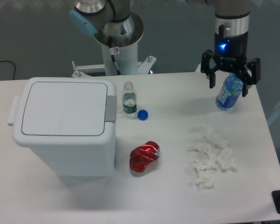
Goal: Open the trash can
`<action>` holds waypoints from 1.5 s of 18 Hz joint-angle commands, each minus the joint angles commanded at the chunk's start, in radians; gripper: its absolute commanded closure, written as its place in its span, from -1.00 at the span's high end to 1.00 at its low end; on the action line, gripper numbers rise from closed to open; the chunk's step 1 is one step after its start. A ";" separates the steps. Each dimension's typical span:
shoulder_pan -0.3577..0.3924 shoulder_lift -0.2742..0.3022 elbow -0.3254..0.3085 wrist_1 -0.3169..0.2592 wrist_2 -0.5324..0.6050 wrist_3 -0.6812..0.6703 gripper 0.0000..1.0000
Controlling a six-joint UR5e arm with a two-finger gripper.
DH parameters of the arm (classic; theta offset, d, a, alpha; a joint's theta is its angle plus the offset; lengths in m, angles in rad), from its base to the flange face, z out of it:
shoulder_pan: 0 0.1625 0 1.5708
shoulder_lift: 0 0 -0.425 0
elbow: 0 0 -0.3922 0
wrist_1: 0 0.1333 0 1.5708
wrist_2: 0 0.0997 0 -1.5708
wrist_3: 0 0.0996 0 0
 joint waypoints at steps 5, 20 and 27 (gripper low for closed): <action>-0.008 -0.009 0.038 0.000 -0.092 -0.156 1.00; -0.161 -0.032 0.107 0.000 -0.241 -0.663 1.00; -0.216 -0.020 0.089 -0.003 -0.259 -0.790 1.00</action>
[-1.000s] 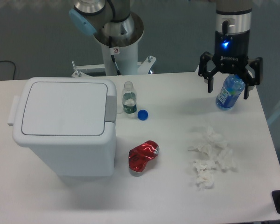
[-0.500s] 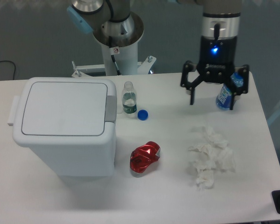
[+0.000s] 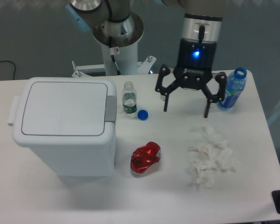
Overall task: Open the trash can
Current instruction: 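Move the open gripper across the table toward the trash can lid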
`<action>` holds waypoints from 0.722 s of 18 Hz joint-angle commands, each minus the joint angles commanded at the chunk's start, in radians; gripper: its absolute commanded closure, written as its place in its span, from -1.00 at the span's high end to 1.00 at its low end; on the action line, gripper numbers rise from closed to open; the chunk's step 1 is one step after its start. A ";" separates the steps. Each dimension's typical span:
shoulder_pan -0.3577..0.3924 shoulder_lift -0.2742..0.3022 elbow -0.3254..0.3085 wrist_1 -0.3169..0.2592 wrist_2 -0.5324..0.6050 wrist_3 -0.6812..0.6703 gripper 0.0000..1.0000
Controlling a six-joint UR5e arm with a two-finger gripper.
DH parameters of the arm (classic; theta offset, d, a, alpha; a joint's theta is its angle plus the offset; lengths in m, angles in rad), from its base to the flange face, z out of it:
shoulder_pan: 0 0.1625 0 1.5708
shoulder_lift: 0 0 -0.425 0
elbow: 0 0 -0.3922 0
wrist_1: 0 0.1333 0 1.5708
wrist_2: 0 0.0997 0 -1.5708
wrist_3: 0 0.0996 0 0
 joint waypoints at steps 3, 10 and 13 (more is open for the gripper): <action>-0.038 0.003 -0.025 -0.002 0.002 -0.049 1.00; -0.078 0.034 -0.091 -0.006 0.002 -0.053 1.00; -0.081 0.047 -0.106 -0.009 0.002 -0.053 1.00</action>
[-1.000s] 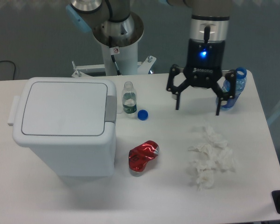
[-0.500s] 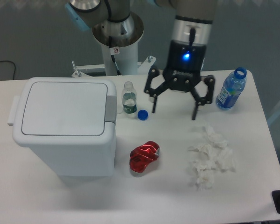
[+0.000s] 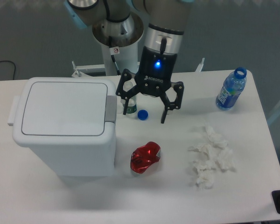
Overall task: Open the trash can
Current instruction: 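Move the open gripper across the table toward the trash can lid, then lower the gripper onto the lid's hinge edge and press down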
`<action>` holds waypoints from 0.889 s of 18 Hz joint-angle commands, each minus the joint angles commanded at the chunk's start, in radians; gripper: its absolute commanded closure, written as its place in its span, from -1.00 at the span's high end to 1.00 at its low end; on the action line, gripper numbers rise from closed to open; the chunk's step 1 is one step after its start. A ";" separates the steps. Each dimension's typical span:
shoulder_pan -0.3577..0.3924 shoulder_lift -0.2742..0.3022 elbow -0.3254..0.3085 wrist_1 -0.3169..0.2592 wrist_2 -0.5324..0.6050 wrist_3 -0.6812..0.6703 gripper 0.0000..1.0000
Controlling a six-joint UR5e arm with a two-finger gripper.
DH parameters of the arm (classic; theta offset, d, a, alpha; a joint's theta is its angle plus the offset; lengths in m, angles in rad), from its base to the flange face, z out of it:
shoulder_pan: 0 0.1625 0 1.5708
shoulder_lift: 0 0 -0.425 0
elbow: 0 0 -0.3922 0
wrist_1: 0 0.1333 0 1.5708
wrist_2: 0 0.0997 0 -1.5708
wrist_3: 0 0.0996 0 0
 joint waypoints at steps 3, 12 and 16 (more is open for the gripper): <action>-0.008 0.006 -0.011 0.000 0.000 0.000 1.00; -0.023 0.011 -0.020 0.000 0.003 0.000 1.00; -0.023 0.011 -0.025 0.000 0.003 0.000 1.00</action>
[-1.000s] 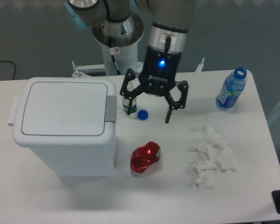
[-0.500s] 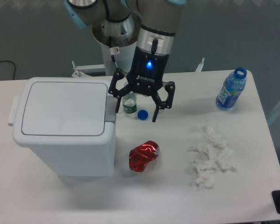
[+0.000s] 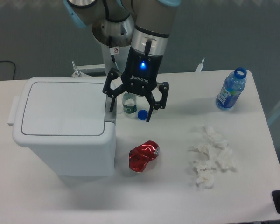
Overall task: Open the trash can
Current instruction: 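Lower the gripper onto the lid's hinge edge and press down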
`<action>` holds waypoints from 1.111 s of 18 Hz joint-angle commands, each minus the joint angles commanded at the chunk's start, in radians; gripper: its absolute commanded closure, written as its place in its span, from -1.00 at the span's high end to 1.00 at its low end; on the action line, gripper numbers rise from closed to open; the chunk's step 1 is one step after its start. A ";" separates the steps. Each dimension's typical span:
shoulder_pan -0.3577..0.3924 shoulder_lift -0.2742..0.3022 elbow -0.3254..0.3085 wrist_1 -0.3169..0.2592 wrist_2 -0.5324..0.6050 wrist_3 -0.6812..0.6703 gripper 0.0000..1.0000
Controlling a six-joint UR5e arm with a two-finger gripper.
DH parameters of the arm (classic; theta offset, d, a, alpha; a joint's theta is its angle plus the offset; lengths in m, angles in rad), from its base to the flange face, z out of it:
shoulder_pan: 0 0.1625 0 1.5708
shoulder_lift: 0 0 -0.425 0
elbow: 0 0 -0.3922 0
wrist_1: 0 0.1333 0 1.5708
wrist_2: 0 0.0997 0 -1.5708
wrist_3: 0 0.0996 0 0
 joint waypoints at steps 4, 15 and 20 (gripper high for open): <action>0.000 -0.003 0.000 0.002 0.002 0.005 1.00; -0.005 -0.003 -0.014 0.002 0.005 0.008 1.00; -0.005 -0.003 -0.014 0.002 0.005 0.008 1.00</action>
